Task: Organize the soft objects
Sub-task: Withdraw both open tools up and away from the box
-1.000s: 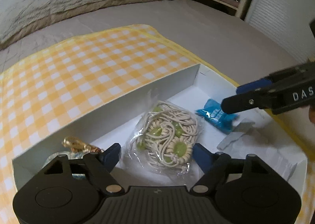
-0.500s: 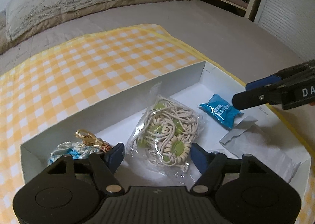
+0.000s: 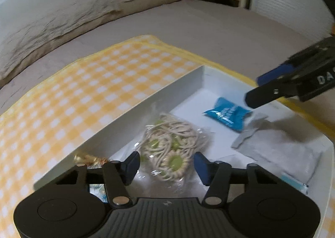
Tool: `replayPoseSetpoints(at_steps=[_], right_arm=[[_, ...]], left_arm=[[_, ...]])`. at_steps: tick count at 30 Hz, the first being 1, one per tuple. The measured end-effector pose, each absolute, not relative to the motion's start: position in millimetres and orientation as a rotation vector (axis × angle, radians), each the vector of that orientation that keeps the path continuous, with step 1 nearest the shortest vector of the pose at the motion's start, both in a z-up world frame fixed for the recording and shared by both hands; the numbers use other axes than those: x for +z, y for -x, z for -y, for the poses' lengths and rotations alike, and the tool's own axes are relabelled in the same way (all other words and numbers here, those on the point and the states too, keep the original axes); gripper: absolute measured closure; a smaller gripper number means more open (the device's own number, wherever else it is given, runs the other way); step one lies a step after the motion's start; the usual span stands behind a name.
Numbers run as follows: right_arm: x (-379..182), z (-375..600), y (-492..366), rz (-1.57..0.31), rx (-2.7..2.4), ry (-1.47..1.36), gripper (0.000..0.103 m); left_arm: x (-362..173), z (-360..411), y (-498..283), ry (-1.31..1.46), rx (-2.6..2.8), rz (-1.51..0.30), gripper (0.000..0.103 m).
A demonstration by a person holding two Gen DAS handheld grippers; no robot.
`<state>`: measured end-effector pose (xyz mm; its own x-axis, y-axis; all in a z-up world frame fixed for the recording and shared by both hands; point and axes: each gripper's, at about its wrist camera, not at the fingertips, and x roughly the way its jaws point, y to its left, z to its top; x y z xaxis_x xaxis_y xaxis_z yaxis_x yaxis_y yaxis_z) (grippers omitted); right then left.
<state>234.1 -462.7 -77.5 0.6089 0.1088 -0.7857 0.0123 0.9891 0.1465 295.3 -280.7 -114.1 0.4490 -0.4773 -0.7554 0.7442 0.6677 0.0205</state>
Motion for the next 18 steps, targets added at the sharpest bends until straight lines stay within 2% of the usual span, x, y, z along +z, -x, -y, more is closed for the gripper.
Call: replayPoseSetpoints(at_steps=[15,18], right_arm=[[-80.6,462.0,-236.9,-0.930,0.071,-0.142,0.044],[-81.6,461.5,-237.5,-0.933,0.071,-0.138,0.044]], left_arm=[[-119.2,299.8,-300.8,-0.469,-0.844,-0.745,0.048],[-116.9,290.4,-303.8,-0.451,-0.806,-0.758,0.036]])
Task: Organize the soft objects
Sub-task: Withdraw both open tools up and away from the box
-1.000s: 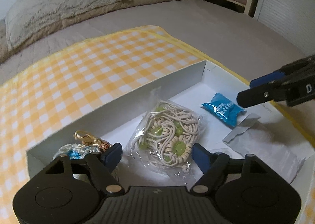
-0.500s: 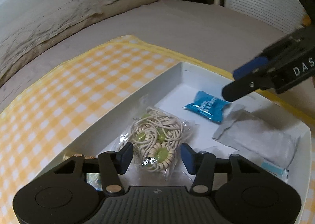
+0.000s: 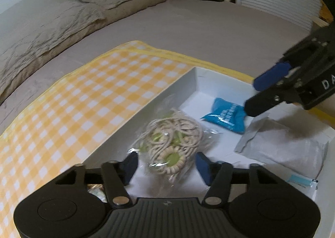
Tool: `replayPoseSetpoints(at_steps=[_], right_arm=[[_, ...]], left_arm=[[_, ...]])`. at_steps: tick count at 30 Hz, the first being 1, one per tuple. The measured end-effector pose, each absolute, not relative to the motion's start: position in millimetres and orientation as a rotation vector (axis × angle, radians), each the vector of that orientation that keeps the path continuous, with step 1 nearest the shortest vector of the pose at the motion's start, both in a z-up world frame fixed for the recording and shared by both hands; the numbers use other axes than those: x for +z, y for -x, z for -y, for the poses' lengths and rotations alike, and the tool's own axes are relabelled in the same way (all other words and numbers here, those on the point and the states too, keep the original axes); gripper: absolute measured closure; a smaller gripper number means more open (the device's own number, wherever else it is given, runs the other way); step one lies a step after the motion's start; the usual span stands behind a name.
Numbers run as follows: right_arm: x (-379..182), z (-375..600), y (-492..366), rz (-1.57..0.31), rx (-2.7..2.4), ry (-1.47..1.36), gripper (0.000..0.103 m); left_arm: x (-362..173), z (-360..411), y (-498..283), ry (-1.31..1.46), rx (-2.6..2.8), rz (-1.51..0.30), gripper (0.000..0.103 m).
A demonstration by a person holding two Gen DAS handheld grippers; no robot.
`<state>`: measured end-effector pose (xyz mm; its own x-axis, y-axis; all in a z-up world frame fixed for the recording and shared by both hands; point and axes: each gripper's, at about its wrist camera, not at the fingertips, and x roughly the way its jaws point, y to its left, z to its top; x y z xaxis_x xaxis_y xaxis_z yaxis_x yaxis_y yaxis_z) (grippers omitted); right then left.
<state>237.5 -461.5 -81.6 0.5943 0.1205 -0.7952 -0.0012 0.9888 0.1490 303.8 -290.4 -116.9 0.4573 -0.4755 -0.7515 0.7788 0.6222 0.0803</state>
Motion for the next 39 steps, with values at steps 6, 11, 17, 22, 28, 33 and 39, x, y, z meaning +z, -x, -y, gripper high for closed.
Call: replayPoseSetpoints(at_steps=[6,11,17,22,28,33,39], right_arm=[[-78.3,461.3,-234.0,-0.921,0.074,-0.139,0.044],[-68.6,461.3,-225.7,-0.890,0.069,-0.147,0.044],[-49.1,454.7,-210.6,-0.843,0.057,-0.146,0.040],[-27.1,438.8,-194.1,-0.794,0.062,-0.138,0.032],[-1.9,414.5,-170.6,-0.730,0.061,-0.112,0.019],[17.6,395.1,-146.9,-0.659,0.054,-0.094,0.005],[33.2,365.3,-113.6,-0.592,0.049,-0.049,0.000]], left_arm=[[-101.3,271.6,-304.8,-0.324,-0.766,-0.783,0.021],[-79.4,258.9,-296.8,-0.215,-0.735,-0.792,0.013],[-47.9,245.4,-280.0,-0.182,-0.675,-0.763,0.004],[-19.6,224.5,-261.9,-0.147,-0.627,-0.728,0.000],[9.0,196.2,-233.8,-0.115,-0.588,-0.681,0.000],[26.6,170.6,-209.5,-0.073,-0.550,-0.666,0.000],[42.5,134.8,-174.7,0.005,-0.502,-0.642,0.000]])
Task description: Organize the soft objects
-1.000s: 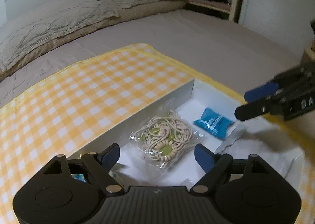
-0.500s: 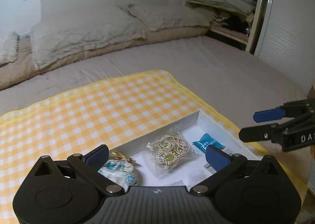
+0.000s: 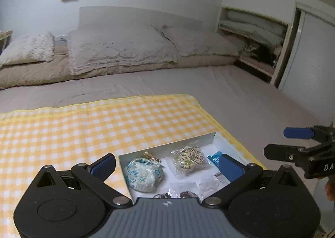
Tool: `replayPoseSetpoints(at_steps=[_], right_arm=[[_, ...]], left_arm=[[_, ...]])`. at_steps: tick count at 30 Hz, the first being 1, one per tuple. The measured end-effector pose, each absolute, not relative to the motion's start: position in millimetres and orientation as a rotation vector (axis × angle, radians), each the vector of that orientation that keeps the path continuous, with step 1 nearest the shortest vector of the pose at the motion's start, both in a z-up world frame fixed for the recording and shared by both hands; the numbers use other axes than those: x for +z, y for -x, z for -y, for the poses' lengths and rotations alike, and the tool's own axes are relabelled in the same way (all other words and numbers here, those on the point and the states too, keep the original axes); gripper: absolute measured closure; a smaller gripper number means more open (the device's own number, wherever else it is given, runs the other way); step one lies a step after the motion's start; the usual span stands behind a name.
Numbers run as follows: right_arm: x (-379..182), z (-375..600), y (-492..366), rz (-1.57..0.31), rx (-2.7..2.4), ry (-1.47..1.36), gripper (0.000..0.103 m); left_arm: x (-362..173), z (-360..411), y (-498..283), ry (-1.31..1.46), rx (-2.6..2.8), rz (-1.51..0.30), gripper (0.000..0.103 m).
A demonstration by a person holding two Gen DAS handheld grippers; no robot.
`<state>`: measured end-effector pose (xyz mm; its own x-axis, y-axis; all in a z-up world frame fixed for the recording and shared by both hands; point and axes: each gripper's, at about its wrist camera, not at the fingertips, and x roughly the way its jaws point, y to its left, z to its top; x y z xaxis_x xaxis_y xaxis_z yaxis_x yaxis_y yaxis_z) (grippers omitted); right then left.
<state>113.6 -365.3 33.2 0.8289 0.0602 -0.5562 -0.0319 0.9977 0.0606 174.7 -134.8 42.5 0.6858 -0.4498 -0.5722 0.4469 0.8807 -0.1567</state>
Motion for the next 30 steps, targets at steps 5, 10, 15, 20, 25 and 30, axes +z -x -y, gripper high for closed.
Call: replayPoseSetpoints(at_steps=[5,10,15,20,25,30], right_arm=[[38.2,345.4,-89.3,-0.551,0.030,-0.018,0.000],[38.6,328.9,-67.3,-0.520,0.022,0.006,0.000],[33.3,315.1,-45.5,-0.490,0.008,0.022,0.000],[23.4,305.5,-25.1,-0.458,0.002,0.024,0.000],[15.0,297.3,-8.8,-0.433,-0.019,0.032,0.000],[10.4,294.6,-3.8,-0.426,-0.023,0.024,0.000]], left_arm=[[47.4,119.0,-147.4,-0.043,-0.390,-0.621,0.000],[45.3,101.9,-121.9,-0.028,-0.384,-0.612,0.000],[39.9,91.3,-96.2,-0.014,-0.382,-0.564,0.000],[33.2,83.0,-79.9,-0.020,-0.351,-0.545,0.000],[25.3,75.1,-69.9,-0.019,-0.323,-0.535,0.000],[18.8,74.8,-62.0,-0.030,-0.328,-0.532,0.000]])
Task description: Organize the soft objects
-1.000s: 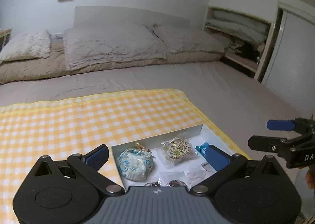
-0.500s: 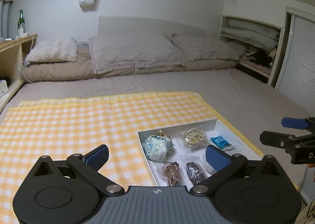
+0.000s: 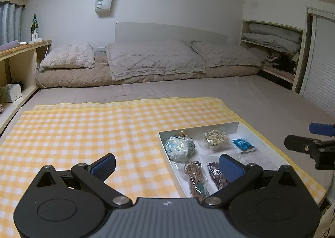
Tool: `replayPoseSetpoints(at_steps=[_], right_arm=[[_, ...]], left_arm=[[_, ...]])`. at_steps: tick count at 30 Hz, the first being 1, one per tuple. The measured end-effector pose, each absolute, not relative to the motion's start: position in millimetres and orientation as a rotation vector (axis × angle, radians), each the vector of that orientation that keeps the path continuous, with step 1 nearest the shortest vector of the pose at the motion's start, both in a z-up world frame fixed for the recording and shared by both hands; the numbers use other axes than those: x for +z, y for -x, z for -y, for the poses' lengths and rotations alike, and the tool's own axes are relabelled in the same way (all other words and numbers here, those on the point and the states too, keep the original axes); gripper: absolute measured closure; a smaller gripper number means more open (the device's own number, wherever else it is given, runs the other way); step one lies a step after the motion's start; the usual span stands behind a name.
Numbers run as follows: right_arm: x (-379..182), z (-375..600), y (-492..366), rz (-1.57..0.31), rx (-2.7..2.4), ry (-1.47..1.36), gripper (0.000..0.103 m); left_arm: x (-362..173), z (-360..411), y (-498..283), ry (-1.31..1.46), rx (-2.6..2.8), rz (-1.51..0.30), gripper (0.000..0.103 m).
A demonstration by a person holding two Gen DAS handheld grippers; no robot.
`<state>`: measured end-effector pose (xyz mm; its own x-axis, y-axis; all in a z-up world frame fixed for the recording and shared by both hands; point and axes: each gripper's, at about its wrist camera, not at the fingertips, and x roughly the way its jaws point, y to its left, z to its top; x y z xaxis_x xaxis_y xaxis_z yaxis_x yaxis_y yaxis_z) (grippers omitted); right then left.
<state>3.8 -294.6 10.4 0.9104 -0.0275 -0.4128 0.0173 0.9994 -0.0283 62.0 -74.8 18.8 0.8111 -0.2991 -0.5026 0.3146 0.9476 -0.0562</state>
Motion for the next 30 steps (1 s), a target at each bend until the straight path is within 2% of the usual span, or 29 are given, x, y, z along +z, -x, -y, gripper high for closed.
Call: replayPoseSetpoints(at_steps=[30], right_arm=[[3.0,292.9,1.2,-0.416,-0.049,0.041,0.000]], left_arm=[[15.4,76.4,-58.4,-0.040,-0.327,-0.530,0.000]])
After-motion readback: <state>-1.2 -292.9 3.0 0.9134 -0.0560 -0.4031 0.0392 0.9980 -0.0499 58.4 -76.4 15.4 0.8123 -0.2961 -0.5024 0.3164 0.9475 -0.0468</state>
